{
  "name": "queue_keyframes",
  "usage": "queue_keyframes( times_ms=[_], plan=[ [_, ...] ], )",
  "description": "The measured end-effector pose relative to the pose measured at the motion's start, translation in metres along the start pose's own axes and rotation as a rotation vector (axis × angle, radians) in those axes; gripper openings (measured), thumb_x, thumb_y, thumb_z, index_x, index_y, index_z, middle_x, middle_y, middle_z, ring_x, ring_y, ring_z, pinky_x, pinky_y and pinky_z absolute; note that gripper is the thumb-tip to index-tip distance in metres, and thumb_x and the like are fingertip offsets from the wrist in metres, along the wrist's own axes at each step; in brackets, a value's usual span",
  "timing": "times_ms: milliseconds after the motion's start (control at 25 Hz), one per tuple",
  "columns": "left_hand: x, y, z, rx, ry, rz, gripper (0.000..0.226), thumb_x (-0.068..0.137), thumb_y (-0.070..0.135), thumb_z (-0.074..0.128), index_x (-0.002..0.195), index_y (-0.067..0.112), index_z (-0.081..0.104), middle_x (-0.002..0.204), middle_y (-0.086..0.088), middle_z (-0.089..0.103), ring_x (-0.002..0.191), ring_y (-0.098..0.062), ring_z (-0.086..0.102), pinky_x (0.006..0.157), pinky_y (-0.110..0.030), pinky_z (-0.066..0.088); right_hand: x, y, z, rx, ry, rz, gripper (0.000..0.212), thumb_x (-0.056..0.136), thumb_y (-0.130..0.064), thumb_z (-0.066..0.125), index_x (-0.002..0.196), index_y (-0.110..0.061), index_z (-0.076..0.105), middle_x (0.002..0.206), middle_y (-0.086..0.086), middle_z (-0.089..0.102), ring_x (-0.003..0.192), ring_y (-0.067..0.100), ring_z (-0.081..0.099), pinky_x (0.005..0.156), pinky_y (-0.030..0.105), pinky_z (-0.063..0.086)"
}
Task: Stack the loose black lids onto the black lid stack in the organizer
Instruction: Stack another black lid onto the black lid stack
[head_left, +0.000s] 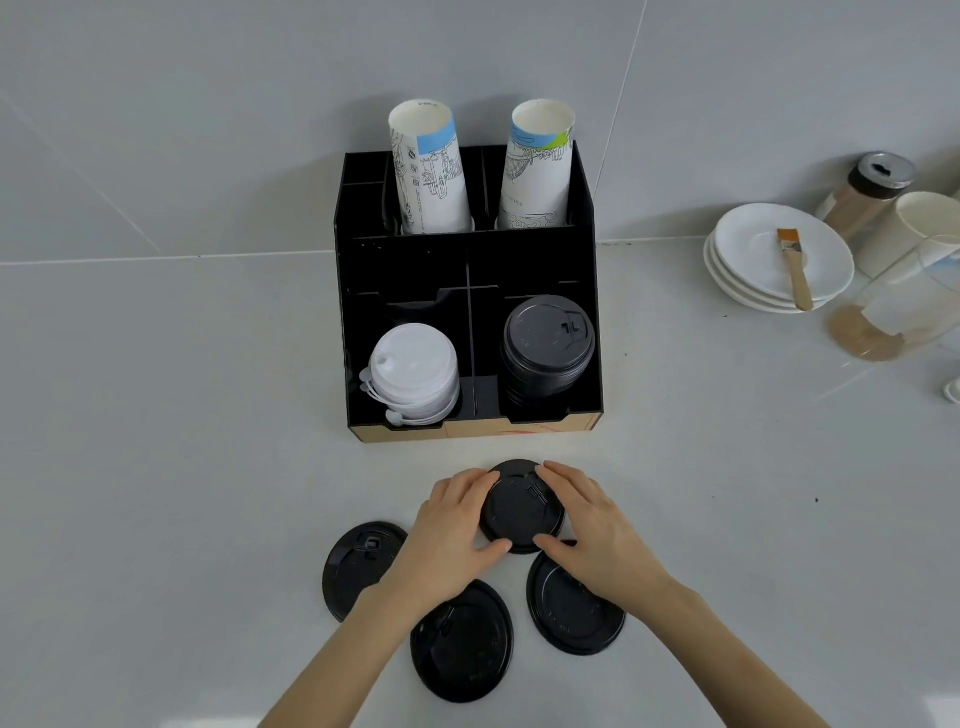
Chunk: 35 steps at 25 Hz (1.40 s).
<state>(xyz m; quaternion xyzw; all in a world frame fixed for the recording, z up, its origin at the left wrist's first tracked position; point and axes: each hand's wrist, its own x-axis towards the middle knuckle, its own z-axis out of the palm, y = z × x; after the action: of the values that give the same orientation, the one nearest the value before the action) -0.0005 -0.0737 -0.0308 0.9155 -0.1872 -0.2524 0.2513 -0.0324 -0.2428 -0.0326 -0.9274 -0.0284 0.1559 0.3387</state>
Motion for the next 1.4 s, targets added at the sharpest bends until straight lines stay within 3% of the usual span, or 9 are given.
queue_keyframes(
  times_ms=[280,480,680,800,1000,1120,1200,1280,1400],
  plan=[
    [-0.001,-0.001,0.002,0.063,0.028,0.023,0.070,0.084,0.033,0.053,0.139,0.022,0.010,0.149,0.004,0.017,0.133,-0.017,0.019,0.109,-0.032,0.023,-0.002,-0.002,0.004,0.022,0.012,-0.040,0.064,0.082,-0.019,0.059,0.136,-0.018,0.024,0.146,-0.001,0.027,0.134,0.014,0.026,0.105,0.021,0.027],
    [-0.001,0.004,-0.004,0.049,0.090,0.045,0.069,0.084,0.032,0.053,0.139,0.021,0.012,0.149,0.004,0.019,0.132,-0.017,0.022,0.110,-0.031,0.024,-0.004,-0.006,-0.001,0.069,0.116,-0.065,0.058,0.082,-0.014,0.058,0.133,-0.017,0.032,0.141,-0.003,0.037,0.130,0.012,0.032,0.106,0.020,0.029],
    [-0.003,0.012,-0.024,-0.066,0.197,0.125,0.066,0.083,0.029,0.057,0.137,0.020,0.020,0.147,0.004,0.025,0.132,-0.013,0.023,0.107,-0.020,0.019,-0.005,-0.015,-0.022,0.108,0.185,-0.102,0.058,0.081,-0.015,0.061,0.132,-0.019,0.033,0.129,-0.015,0.036,0.120,-0.002,0.029,0.093,-0.006,0.015],
    [-0.006,0.018,-0.035,-0.103,0.251,0.157,0.064,0.083,0.028,0.057,0.136,0.020,0.023,0.147,0.004,0.025,0.134,-0.010,0.022,0.105,-0.015,0.014,-0.006,-0.022,-0.034,0.129,0.228,-0.115,0.057,0.081,-0.015,0.063,0.131,-0.019,0.036,0.127,-0.016,0.035,0.119,-0.001,0.031,0.089,-0.013,0.011],
    [-0.005,0.028,-0.055,-0.128,0.322,0.209,0.058,0.084,0.028,0.057,0.134,0.021,0.029,0.147,0.005,0.026,0.134,-0.007,0.024,0.105,-0.015,0.016,-0.003,-0.033,-0.054,0.127,0.295,-0.139,0.054,0.081,-0.018,0.062,0.130,-0.019,0.038,0.131,-0.016,0.035,0.120,-0.001,0.032,0.089,-0.013,0.011],
    [0.000,0.035,-0.069,-0.137,0.341,0.230,0.056,0.084,0.027,0.057,0.133,0.020,0.032,0.147,0.005,0.028,0.134,-0.008,0.026,0.109,-0.019,0.020,0.003,-0.037,-0.067,0.103,0.327,-0.152,0.053,0.081,-0.019,0.063,0.129,-0.018,0.040,0.137,-0.006,0.042,0.122,0.003,0.035,0.092,-0.011,0.013],
    [0.005,0.040,-0.077,-0.130,0.356,0.238,0.055,0.084,0.027,0.057,0.133,0.020,0.033,0.147,0.004,0.028,0.134,-0.010,0.027,0.110,-0.022,0.020,0.007,-0.040,-0.076,0.101,0.345,-0.161,0.053,0.081,-0.018,0.063,0.128,-0.017,0.041,0.139,-0.001,0.043,0.125,0.007,0.037,0.097,-0.003,0.019],
    [0.011,0.044,-0.086,-0.126,0.363,0.240,0.055,0.084,0.026,0.057,0.133,0.019,0.033,0.148,0.003,0.028,0.135,-0.011,0.027,0.105,-0.017,0.017,0.012,-0.043,-0.084,0.100,0.362,-0.168,0.053,0.080,-0.017,0.064,0.128,-0.017,0.041,0.139,0.000,0.043,0.128,0.012,0.038,0.103,0.012,0.024],
    [0.024,0.049,-0.096,-0.107,0.372,0.241,0.055,0.084,0.025,0.056,0.133,0.018,0.033,0.148,0.002,0.028,0.134,-0.012,0.027,0.100,-0.011,0.015,0.021,-0.045,-0.097,0.106,0.384,-0.168,0.052,0.080,-0.016,0.064,0.127,-0.015,0.042,0.139,0.002,0.044,0.127,0.016,0.040,0.104,0.021,0.026]
  ],
)
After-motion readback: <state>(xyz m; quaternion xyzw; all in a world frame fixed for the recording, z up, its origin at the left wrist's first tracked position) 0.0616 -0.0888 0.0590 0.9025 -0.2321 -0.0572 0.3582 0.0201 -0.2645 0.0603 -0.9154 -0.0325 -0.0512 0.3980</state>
